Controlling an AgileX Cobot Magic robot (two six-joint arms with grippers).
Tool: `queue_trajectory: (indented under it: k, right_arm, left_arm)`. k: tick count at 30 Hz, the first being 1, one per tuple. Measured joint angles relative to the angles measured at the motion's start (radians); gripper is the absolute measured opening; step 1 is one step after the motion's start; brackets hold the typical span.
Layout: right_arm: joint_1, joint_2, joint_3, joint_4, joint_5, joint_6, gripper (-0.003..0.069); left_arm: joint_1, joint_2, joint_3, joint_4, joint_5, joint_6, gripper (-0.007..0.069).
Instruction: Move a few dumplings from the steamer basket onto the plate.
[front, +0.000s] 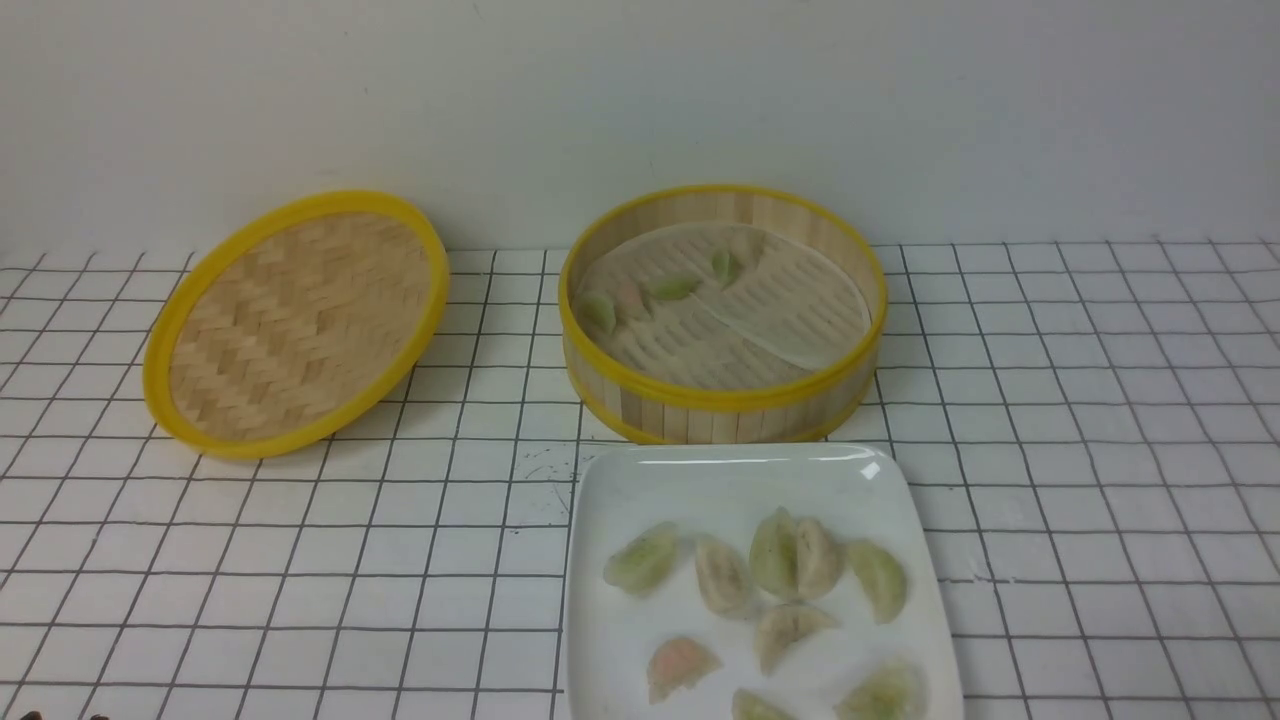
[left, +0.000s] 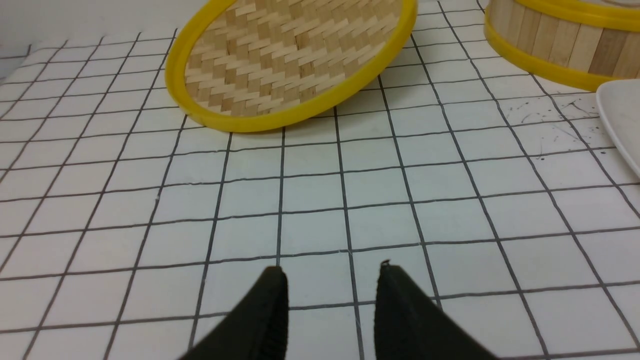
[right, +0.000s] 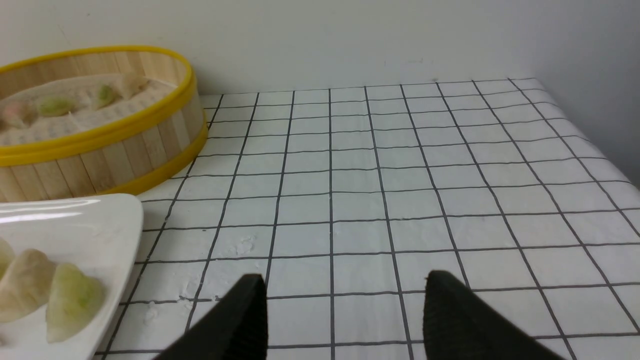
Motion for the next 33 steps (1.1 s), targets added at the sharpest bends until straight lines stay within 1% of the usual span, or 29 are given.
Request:
queue_trajectory:
  k: [7, 10, 17, 33]
  right_arm:
    - [-0.017, 0.000, 0.000, 0.011, -0.002, 0.000, 0.0388]
    - [-0.026, 0.021, 0.000, 0.042, -0.006, 0.000, 0.0388]
    - [-0.026, 0.005, 0.000, 0.166, -0.007, 0.001, 0.0388]
    - [-0.026, -0.001, 0.000, 0.168, -0.007, 0.001, 0.0388]
  left_arm:
    - [0.000, 0.000, 0.000, 0.000, 0.000, 0.000, 0.0225]
    - [0.000, 0.000, 0.000, 0.000, 0.000, 0.000, 0.0225]
    - [0.000, 0.000, 0.000, 0.000, 0.000, 0.000, 0.0225]
    - [0.000, 0.000, 0.000, 0.000, 0.000, 0.000, 0.0225]
